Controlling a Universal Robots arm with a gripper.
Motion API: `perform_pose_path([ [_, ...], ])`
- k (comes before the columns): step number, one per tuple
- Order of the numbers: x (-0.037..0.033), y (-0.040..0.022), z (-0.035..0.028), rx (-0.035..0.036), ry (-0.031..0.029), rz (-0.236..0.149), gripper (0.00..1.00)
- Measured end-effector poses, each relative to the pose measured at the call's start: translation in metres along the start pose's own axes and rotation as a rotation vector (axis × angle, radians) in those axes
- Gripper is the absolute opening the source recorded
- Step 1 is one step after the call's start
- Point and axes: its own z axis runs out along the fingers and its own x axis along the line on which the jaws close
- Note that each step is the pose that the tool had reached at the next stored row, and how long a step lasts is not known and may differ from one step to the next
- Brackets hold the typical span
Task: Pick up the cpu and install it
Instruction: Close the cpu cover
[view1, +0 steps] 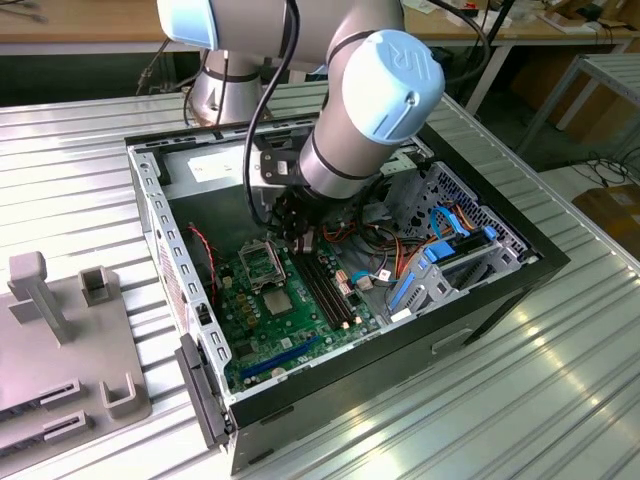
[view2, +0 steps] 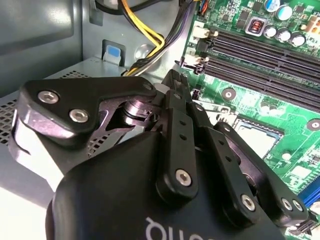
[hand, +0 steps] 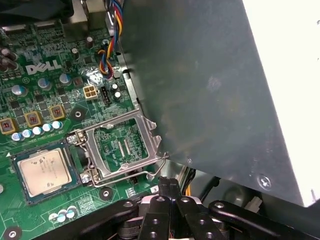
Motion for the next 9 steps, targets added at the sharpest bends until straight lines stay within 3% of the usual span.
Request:
perform_pose_path([
  [9,0.0023,-0.0027,0.0094,0.0006,-0.0025,0.004,0.11],
])
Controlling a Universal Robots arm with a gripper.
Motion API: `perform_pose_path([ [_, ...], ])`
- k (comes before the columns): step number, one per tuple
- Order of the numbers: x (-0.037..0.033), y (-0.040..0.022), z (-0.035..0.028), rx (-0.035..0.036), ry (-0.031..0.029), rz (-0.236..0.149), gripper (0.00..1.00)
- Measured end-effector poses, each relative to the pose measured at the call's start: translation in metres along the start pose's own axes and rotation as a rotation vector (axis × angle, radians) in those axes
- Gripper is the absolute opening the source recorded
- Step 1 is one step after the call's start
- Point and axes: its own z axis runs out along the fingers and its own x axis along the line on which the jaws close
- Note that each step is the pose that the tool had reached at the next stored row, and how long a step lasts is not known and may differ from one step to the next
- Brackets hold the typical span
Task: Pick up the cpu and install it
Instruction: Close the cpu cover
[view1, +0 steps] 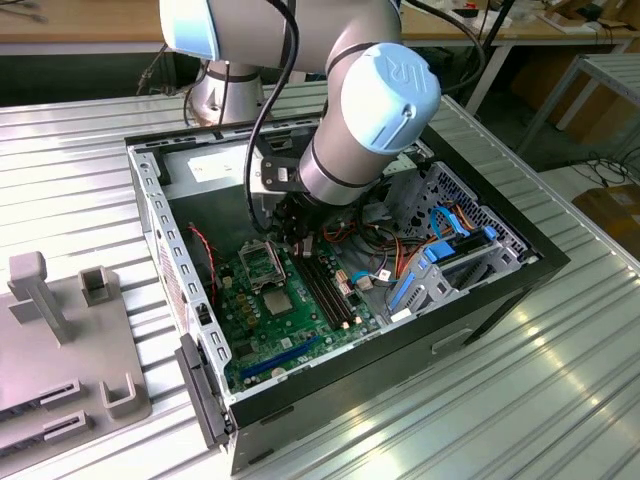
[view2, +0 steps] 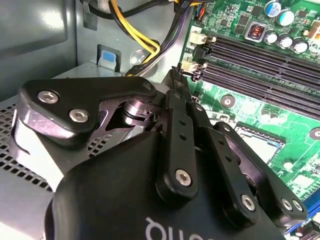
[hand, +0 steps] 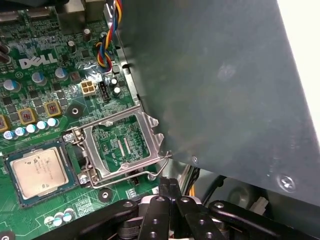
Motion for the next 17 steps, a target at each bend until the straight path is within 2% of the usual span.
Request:
perform_pose_path([
  [5,0.0011,-0.0007,0.0038,0.0002,-0.0009,0.002,0.11],
  [17,0.0014,0.0016,0.0025,0.0002,-0.0010,0.002,0.11],
])
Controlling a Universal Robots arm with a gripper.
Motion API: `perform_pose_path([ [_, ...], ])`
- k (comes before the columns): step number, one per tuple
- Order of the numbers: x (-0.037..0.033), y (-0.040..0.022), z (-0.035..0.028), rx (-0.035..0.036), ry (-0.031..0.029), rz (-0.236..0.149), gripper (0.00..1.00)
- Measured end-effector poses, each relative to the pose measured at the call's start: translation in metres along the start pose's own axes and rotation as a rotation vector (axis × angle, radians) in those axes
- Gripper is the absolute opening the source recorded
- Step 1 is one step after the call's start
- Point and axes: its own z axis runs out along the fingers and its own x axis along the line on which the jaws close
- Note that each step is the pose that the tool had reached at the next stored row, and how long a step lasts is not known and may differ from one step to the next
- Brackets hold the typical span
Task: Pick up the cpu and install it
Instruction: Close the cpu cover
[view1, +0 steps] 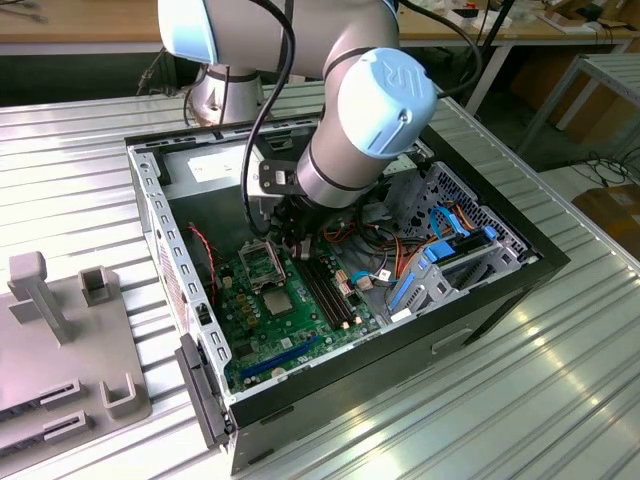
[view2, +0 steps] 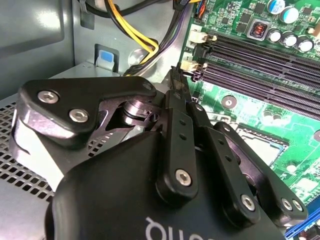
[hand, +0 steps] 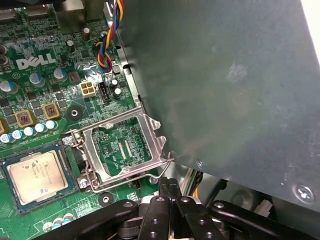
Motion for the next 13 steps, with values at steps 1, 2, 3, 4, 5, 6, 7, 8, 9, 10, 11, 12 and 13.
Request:
perform_pose_path([
  [1,-0.0002,0.0000,-0.0005,0.0000,-0.0001,0.000,0.11],
  [2,-0.0003,0.0001,-0.0007,0.0000,-0.0001,0.000,0.11],
  [3,-0.0003,0.0001,-0.0008,0.0001,0.0001,0.000,0.11],
  [4,-0.0003,0.0000,-0.0008,0.0002,0.0004,0.000,0.11],
  [5,-0.0004,-0.0004,-0.0008,0.0001,0.0005,0.000,0.11],
  [6,-0.0010,-0.0007,-0.0005,0.0001,0.0006,0.000,0.11],
  [7,-0.0015,-0.0011,-0.0002,0.0001,0.0004,0.000,0.11],
  [8,-0.0016,-0.0012,0.0002,0.0001,0.0002,0.000,0.11],
  [9,-0.0017,-0.0012,0.0010,0.0000,-0.0004,0.000,0.11],
  [10,-0.0016,-0.0013,0.0019,-0.0005,-0.0015,0.000,0.11],
  [11,-0.0014,-0.0013,0.0026,-0.0007,-0.0022,0.000,0.11],
  [12,-0.0013,-0.0014,0.0032,-0.0008,-0.0027,0.000,0.11],
  [13,-0.0009,-0.0014,0.0042,-0.0015,-0.0047,0.000,0.11],
])
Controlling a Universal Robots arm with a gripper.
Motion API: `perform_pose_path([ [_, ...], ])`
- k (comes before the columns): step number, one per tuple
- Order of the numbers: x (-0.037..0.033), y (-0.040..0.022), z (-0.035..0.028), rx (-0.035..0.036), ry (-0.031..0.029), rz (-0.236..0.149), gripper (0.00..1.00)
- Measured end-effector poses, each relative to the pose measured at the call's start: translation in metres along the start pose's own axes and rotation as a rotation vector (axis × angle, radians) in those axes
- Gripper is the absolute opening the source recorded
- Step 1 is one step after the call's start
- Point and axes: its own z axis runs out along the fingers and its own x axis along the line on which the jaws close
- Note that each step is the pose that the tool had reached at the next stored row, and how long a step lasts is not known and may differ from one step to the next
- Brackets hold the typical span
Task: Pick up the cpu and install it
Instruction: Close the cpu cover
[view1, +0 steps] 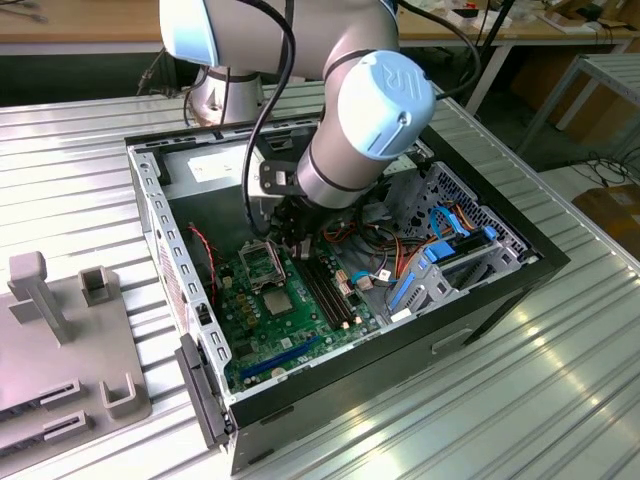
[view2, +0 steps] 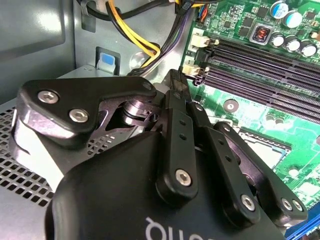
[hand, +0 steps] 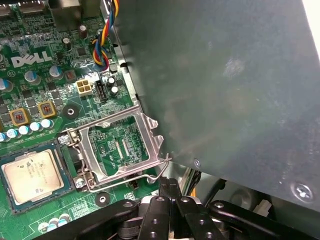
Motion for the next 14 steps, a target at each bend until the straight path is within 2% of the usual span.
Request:
perform_pose_path([
  [5,0.0013,0.0041,0.0002,-0.0002,-0.0008,0.000,0.11],
  [14,0.0006,0.0050,-0.0027,-0.0003,-0.0009,0.000,0.11],
])
